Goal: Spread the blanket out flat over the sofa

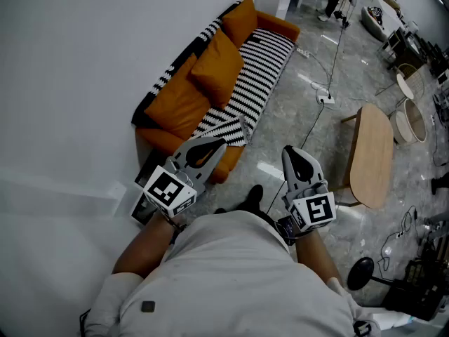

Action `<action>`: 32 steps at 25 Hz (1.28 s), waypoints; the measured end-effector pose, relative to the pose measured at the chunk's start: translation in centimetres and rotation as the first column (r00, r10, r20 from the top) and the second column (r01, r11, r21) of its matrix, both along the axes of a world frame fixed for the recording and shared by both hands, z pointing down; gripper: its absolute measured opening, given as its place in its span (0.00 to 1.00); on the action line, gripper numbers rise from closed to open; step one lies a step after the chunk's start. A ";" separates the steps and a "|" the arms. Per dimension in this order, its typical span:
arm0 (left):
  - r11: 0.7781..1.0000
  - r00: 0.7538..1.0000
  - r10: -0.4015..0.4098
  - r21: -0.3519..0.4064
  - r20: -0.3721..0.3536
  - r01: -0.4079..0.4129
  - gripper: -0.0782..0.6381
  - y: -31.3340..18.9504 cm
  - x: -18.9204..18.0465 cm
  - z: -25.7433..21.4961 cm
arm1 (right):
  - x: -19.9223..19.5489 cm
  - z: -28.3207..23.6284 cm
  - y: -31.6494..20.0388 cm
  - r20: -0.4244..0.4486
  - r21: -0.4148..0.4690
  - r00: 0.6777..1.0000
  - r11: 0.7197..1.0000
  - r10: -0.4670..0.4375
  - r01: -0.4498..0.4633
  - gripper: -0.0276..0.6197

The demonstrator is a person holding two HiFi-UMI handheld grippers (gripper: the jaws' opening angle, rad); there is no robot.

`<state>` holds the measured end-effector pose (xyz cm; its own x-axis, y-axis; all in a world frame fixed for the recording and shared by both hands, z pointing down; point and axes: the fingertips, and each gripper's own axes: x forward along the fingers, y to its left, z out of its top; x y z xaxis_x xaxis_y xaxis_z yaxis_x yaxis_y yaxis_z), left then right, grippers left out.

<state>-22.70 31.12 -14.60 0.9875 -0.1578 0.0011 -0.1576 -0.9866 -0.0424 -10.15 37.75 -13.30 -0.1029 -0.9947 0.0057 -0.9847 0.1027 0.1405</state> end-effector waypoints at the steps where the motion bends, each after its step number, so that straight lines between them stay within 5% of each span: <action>1: 1.000 1.000 0.000 0.000 0.002 0.000 0.12 -0.1 -0.1 0.2 | -0.1 0.1 -0.1 0.000 0.001 1.000 1.000 0.001 -0.001 0.08; 15: 0.999 0.999 -0.020 -0.027 0.027 0.021 0.12 -2.1 1.9 1.9 | 2.8 1.4 -1.9 0.026 -0.011 1.000 1.000 0.002 -0.001 0.09; 32: 0.990 0.990 -0.124 -0.064 0.072 0.129 0.12 -7.5 15.8 5.0 | 18.6 5.0 -6.6 0.081 -0.061 0.994 0.995 -0.079 0.084 0.09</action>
<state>-6.90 23.65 -9.56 0.9569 -0.2785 0.0827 -0.2802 -0.9599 0.0096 8.47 31.16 -8.28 -0.1858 -0.9809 0.0582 -0.9805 0.1890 0.0537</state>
